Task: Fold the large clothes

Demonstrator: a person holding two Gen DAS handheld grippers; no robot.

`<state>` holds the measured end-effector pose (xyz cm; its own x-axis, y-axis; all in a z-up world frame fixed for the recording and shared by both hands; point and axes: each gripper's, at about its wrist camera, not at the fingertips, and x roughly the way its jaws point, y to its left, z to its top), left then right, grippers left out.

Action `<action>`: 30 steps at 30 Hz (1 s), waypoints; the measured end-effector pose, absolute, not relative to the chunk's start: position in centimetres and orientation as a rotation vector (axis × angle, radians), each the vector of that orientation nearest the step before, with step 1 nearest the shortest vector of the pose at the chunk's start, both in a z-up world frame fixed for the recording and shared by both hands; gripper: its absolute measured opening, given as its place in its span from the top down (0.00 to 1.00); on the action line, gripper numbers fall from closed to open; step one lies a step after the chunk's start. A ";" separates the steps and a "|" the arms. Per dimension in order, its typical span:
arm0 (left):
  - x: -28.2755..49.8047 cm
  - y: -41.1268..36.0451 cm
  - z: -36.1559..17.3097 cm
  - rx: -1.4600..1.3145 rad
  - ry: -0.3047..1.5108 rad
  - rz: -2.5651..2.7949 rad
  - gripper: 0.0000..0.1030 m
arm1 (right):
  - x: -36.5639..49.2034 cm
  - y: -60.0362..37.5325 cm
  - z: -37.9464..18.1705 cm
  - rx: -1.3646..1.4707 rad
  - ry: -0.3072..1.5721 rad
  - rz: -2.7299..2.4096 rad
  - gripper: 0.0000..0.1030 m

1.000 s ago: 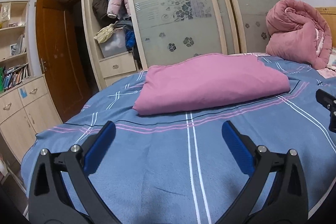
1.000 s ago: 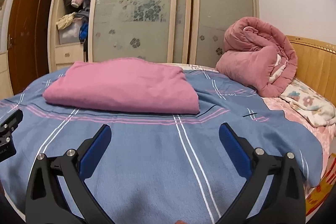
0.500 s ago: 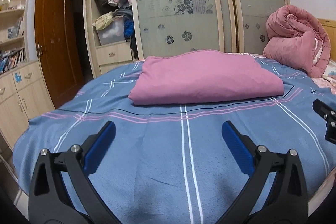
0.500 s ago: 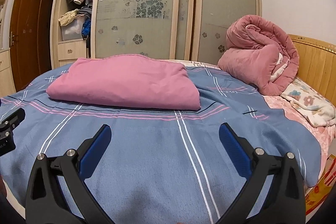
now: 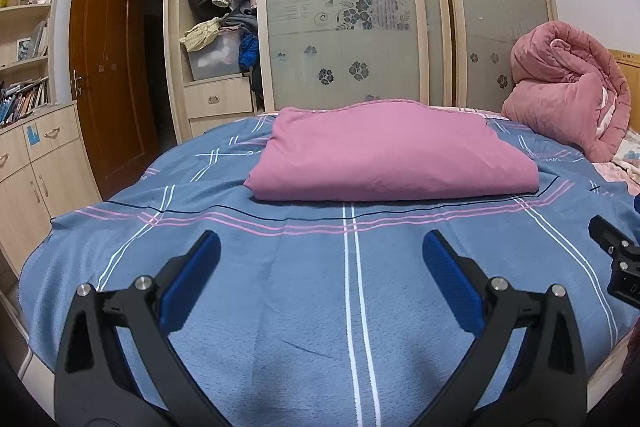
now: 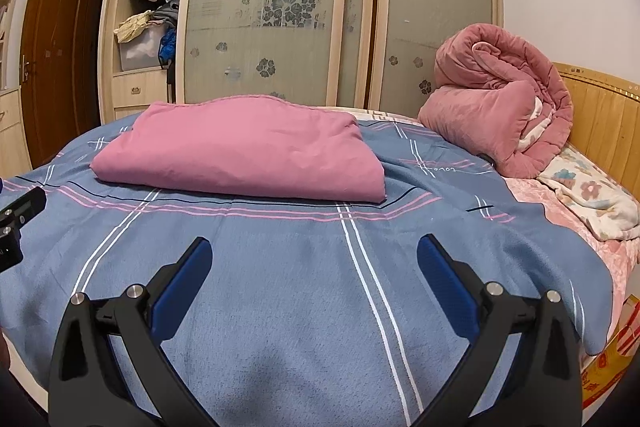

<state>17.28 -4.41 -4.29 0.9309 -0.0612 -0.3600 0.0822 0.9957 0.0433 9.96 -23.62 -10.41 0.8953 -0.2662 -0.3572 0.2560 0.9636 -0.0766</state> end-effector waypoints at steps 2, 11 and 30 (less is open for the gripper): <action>17.3 -4.3 -4.2 0.055 0.369 -0.075 0.02 | 10.0 -23.6 -10.4 -0.028 0.375 -0.270 0.01; 17.7 -4.2 -4.1 0.042 0.401 -0.093 0.02 | 10.1 -23.3 -10.6 -0.036 0.375 -0.266 0.01; 17.7 -4.7 -4.3 0.049 0.414 -0.108 0.02 | 10.3 -23.2 -10.7 -0.036 0.377 -0.263 0.01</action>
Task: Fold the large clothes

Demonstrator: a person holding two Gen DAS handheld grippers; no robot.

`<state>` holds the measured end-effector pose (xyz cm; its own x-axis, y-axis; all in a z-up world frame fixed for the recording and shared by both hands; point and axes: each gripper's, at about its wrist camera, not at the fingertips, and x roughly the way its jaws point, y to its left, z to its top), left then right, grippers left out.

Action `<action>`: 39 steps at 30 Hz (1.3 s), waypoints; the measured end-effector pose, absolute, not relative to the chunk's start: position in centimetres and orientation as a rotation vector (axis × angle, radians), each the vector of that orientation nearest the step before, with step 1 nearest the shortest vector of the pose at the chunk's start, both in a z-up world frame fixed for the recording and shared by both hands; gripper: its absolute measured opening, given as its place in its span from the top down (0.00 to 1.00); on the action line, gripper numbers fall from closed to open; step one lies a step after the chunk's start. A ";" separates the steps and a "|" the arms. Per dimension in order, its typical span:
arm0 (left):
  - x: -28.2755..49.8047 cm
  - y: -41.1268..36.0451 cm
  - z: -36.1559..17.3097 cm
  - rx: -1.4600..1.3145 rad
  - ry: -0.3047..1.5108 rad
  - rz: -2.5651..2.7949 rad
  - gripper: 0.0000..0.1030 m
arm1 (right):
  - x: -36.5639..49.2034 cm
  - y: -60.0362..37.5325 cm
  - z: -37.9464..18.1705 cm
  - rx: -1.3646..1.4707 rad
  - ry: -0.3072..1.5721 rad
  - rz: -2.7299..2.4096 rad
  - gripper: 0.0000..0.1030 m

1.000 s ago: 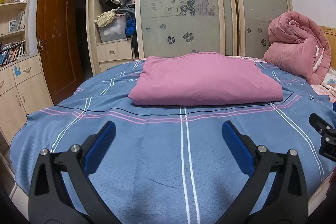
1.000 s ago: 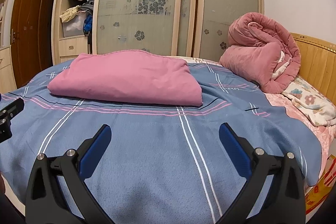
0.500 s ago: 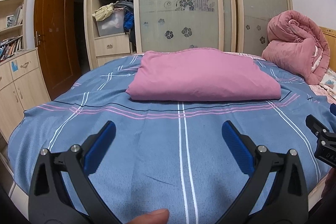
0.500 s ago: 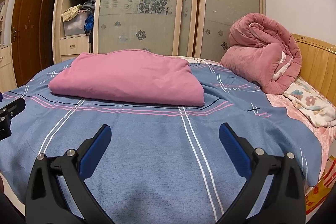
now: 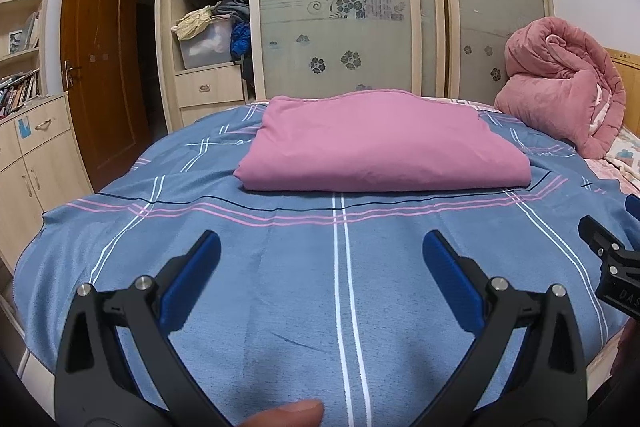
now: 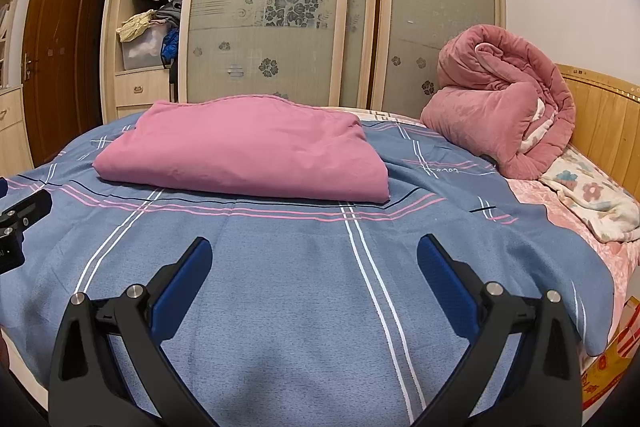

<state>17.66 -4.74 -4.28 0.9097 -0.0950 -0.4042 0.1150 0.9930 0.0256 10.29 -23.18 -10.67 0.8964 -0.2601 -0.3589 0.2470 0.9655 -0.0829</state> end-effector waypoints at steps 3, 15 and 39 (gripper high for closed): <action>17.7 -4.7 -4.3 0.044 0.417 -0.110 0.02 | 10.2 -23.2 -10.6 -0.035 0.376 -0.262 0.01; 17.6 -4.8 -4.2 0.050 0.416 -0.109 0.02 | 10.2 -23.0 -10.7 -0.035 0.377 -0.260 0.01; 17.6 -4.8 -4.4 0.059 0.425 -0.134 0.02 | 10.2 -23.0 -10.7 -0.034 0.377 -0.260 0.01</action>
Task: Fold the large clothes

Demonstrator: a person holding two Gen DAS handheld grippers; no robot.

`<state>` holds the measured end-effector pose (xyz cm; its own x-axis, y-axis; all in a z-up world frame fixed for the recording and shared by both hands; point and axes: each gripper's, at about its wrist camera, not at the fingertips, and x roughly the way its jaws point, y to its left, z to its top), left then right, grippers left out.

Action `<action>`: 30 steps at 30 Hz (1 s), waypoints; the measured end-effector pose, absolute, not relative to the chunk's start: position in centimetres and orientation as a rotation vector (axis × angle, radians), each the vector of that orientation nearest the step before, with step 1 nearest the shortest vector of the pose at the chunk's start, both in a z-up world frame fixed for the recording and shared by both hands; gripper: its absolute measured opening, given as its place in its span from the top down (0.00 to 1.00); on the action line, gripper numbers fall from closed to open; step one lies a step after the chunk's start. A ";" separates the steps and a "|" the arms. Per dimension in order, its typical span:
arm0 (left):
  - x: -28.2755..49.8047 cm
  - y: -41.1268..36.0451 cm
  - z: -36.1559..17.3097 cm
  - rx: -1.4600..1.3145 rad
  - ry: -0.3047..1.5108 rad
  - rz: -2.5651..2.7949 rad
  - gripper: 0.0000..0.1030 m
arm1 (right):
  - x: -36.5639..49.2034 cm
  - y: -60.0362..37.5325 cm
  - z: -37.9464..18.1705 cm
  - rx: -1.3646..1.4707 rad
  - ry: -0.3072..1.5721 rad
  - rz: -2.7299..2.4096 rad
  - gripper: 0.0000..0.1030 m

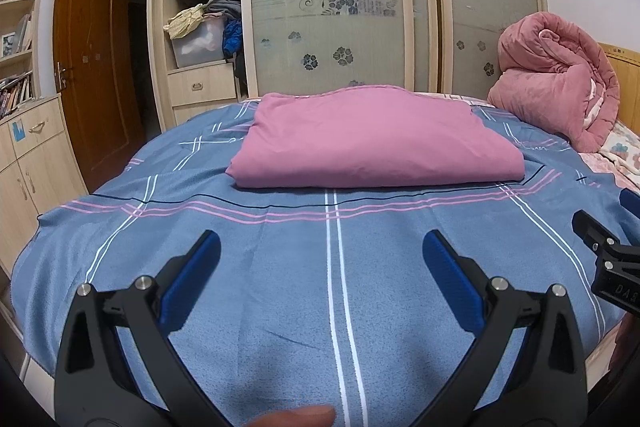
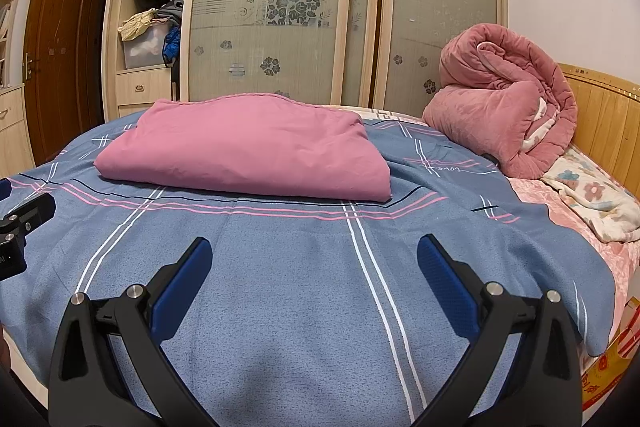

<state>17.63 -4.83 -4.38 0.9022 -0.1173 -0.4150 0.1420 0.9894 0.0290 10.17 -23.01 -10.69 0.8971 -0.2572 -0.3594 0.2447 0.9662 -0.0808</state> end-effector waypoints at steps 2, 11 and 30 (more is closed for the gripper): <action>17.7 -4.8 -4.4 0.059 0.427 -0.135 0.02 | 10.2 -23.0 -10.7 -0.034 0.377 -0.260 0.01; 17.5 -4.9 -4.4 0.061 0.424 -0.137 0.02 | 10.2 -22.9 -10.7 -0.034 0.381 -0.257 0.01; 17.4 -5.1 -4.5 0.069 0.421 -0.135 0.02 | 10.1 -22.8 -10.7 -0.032 0.382 -0.257 0.01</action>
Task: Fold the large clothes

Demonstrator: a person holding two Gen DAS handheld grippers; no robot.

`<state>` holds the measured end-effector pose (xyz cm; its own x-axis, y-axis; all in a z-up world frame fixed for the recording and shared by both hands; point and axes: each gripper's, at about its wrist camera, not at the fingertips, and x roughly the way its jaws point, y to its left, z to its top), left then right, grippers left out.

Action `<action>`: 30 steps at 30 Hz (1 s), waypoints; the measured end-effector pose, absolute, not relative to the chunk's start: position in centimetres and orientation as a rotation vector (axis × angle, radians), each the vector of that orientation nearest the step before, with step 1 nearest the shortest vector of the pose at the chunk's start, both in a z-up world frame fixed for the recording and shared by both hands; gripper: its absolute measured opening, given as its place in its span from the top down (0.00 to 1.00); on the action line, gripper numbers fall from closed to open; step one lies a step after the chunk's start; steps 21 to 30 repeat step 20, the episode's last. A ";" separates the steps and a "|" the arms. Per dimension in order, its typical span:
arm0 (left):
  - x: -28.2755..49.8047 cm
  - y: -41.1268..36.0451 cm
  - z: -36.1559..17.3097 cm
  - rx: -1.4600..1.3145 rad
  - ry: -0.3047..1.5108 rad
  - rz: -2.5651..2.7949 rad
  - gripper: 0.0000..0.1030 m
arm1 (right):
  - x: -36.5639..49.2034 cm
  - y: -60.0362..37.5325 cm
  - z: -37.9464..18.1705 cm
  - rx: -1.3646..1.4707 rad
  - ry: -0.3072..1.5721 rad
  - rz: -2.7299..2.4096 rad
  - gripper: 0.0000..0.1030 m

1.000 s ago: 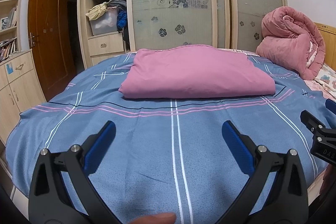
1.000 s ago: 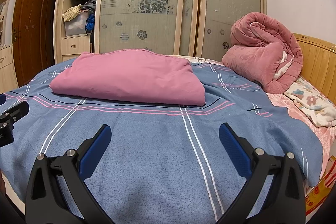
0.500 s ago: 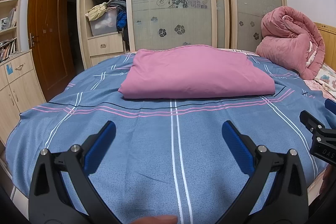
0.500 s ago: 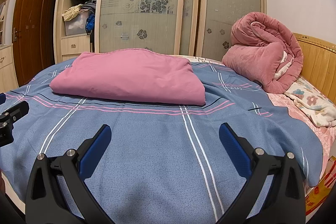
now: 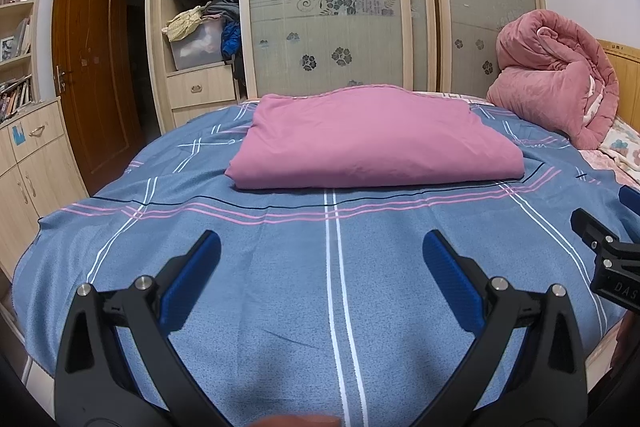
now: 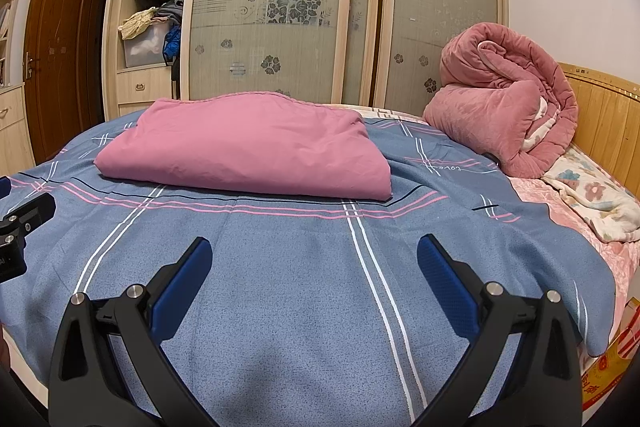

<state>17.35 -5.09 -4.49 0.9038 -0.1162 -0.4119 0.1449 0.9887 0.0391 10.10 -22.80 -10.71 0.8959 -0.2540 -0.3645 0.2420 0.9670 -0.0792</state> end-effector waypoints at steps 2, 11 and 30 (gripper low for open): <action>17.3 -5.2 -4.5 0.069 0.420 -0.134 0.02 | 10.2 -22.9 -10.7 -0.033 0.382 -0.256 0.01; 17.1 -5.3 -4.5 0.075 0.408 -0.126 0.02 | 10.1 -22.8 -10.8 -0.033 0.386 -0.255 0.01; 17.7 -5.0 -4.5 0.064 0.437 -0.141 0.02 | 10.2 -22.9 -10.8 -0.032 0.387 -0.254 0.01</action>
